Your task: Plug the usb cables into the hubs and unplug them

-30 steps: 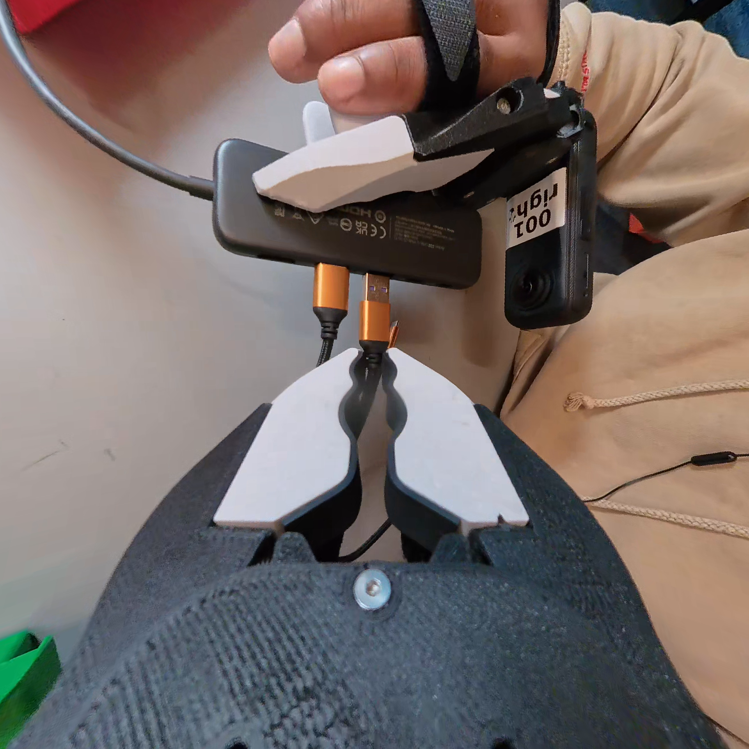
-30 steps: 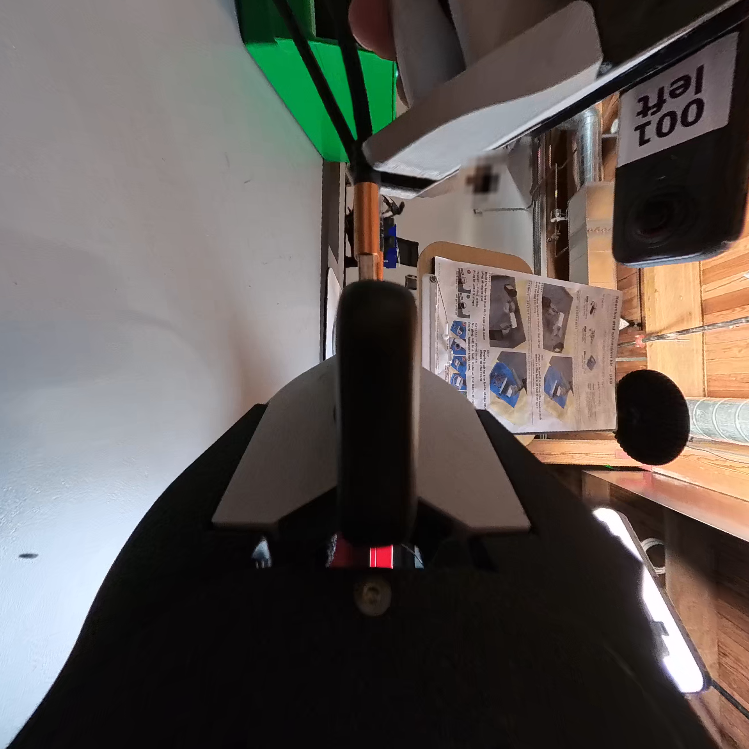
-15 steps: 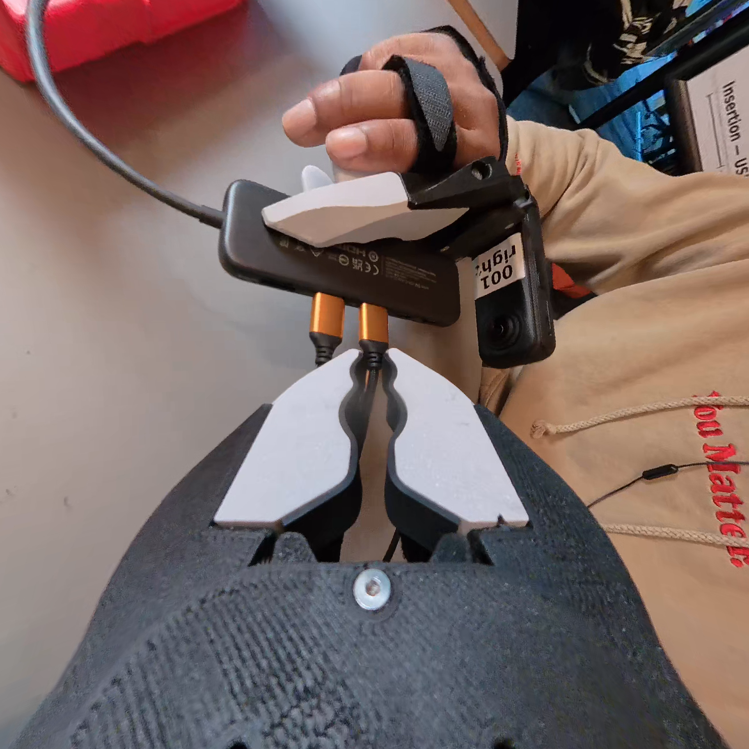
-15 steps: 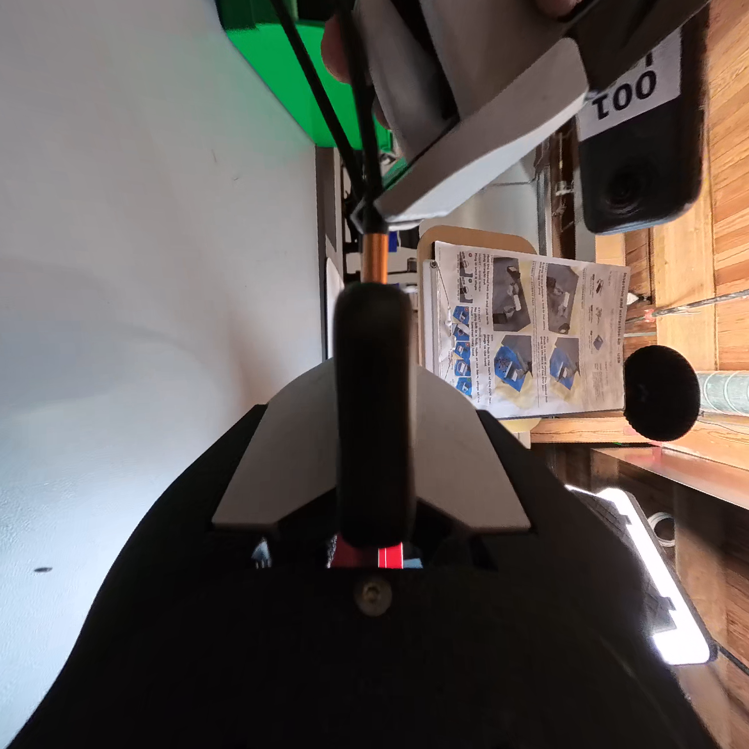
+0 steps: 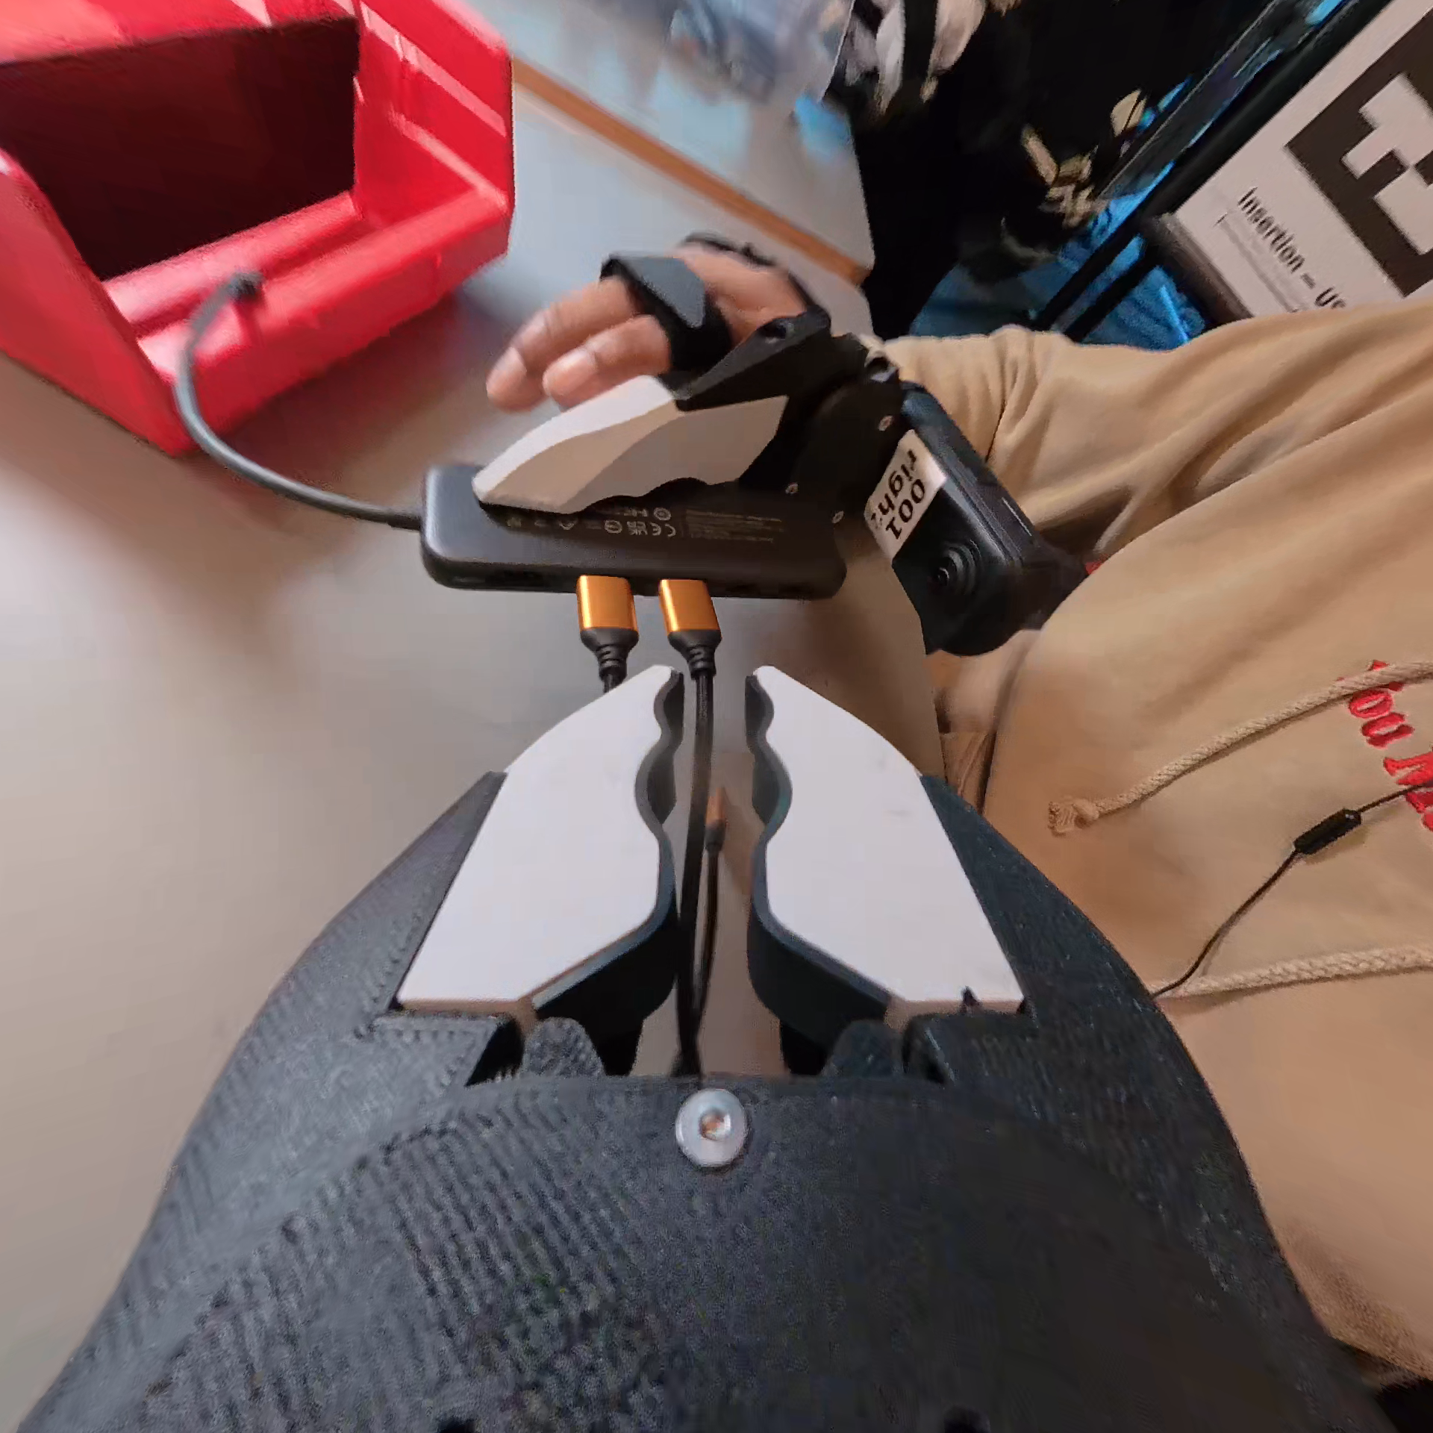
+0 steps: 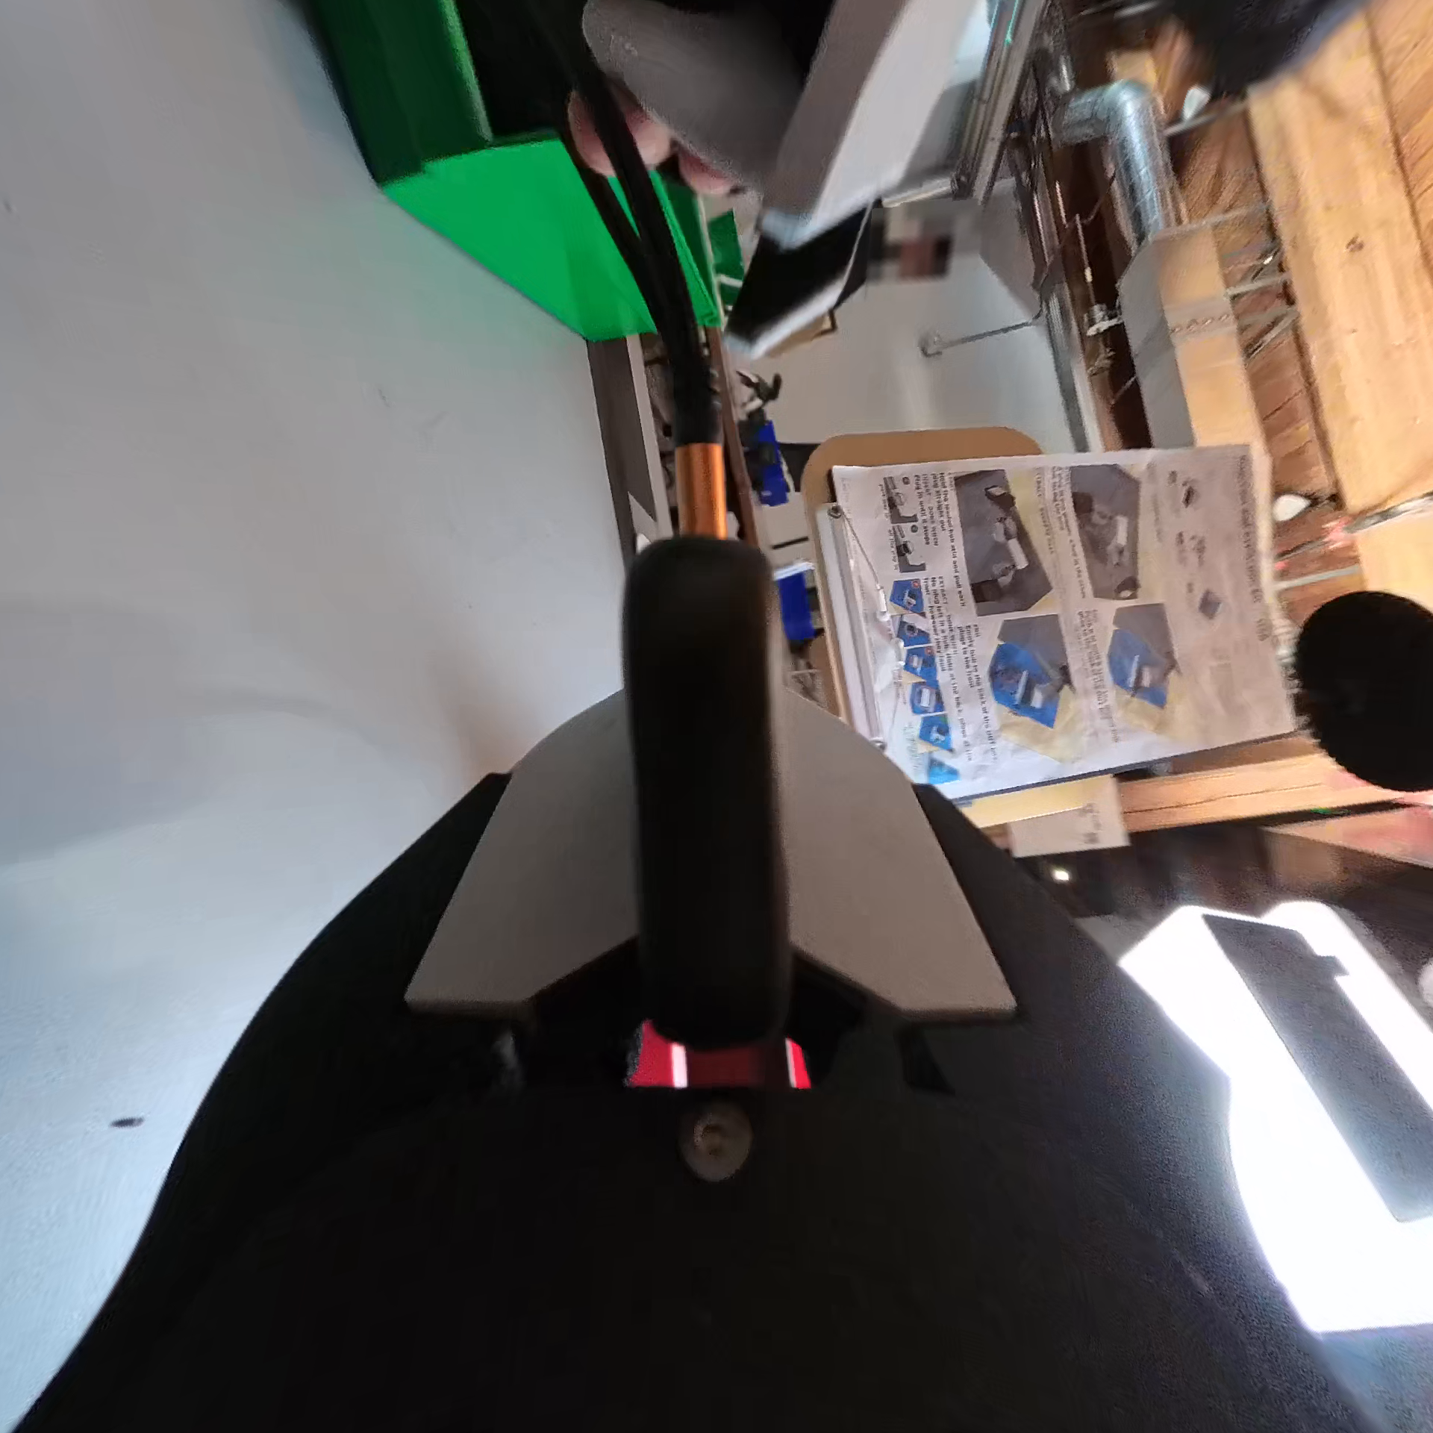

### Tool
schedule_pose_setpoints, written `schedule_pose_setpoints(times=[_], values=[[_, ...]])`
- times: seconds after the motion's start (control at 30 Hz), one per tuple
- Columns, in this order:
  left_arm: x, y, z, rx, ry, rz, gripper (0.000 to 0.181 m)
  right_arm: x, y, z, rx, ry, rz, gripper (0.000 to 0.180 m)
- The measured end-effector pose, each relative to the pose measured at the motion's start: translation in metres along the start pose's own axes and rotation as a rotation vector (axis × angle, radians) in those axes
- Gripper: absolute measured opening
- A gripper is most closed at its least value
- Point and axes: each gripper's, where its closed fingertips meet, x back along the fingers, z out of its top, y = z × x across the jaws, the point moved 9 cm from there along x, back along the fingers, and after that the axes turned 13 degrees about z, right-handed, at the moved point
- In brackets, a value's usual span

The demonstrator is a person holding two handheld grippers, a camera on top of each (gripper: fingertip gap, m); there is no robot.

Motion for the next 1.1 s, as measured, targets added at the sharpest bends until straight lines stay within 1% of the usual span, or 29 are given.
schedule_pose_setpoints(times=[0.07, 0.13, 0.23, 0.3, 0.37, 0.43, 0.5, 0.6, 0.67, 0.77, 0.8, 0.83, 0.9, 0.97, 1.1], values=[[0.018, -0.003, 0.001, -0.032, 0.124, 0.035, 0.017, 0.003, 0.005, -0.004, -0.100, 0.072, 0.019, 0.014], [0.037, -0.011, -0.001, -0.051, 0.244, 0.122, 0.019, 0.007, 0.014, -0.007, -0.272, 0.171, 0.049, 0.014], [0.055, -0.030, -0.011, -0.061, 0.364, 0.283, 0.022, 0.014, 0.028, -0.011, -0.562, 0.393, 0.145, 0.015], [0.053, -0.036, -0.019, -0.082, 0.399, 0.337, 0.028, 0.016, 0.034, -0.012, -0.746, 0.522, 0.252, 0.015], [0.044, -0.034, -0.025, -0.132, 0.414, 0.344, 0.034, 0.014, 0.037, -0.012, -0.906, 0.625, 0.370, 0.014], [0.032, -0.026, -0.026, -0.198, 0.408, 0.319, 0.040, 0.009, 0.038, -0.008, -1.028, 0.689, 0.485, 0.014], [0.020, -0.016, -0.026, -0.249, 0.400, 0.283, 0.043, 0.003, 0.039, 0.000, -1.117, 0.715, 0.581, 0.014], [0.006, -0.002, -0.028, -0.258, 0.410, 0.188, 0.043, -0.006, 0.038, 0.018, -1.181, 0.745, 0.688, 0.013], [0.003, 0.002, -0.031, -0.213, 0.426, 0.107, 0.034, -0.011, 0.037, 0.028, -1.216, 0.731, 0.734, 0.012], [0.010, -0.004, -0.036, -0.137, 0.452, 0.074, 0.026, -0.016, 0.041, 0.035, -1.246, 0.707, 0.776, 0.012], [0.013, -0.006, -0.037, -0.119, 0.466, 0.057, 0.022, -0.016, 0.044, 0.035, -1.256, 0.713, 0.779, 0.014], [0.018, -0.008, -0.036, -0.099, 0.487, 0.036, 0.013, -0.015, 0.049, 0.035, -1.264, 0.734, 0.779, 0.015], [0.026, -0.009, -0.034, -0.067, 0.543, 0.008, 0.012, -0.011, 0.059, 0.031, -1.282, 0.751, 0.765, 0.027], [0.034, -0.009, -0.033, -0.064, 0.578, 0.026, 0.012, -0.005, 0.068, 0.027, -1.273, 0.753, 0.726, 0.036], [0.046, -0.009, -0.033, -0.056, 0.621, 0.023, 0.012, 0.010, 0.085, 0.021, -1.242, 0.743, 0.652, 0.041]])
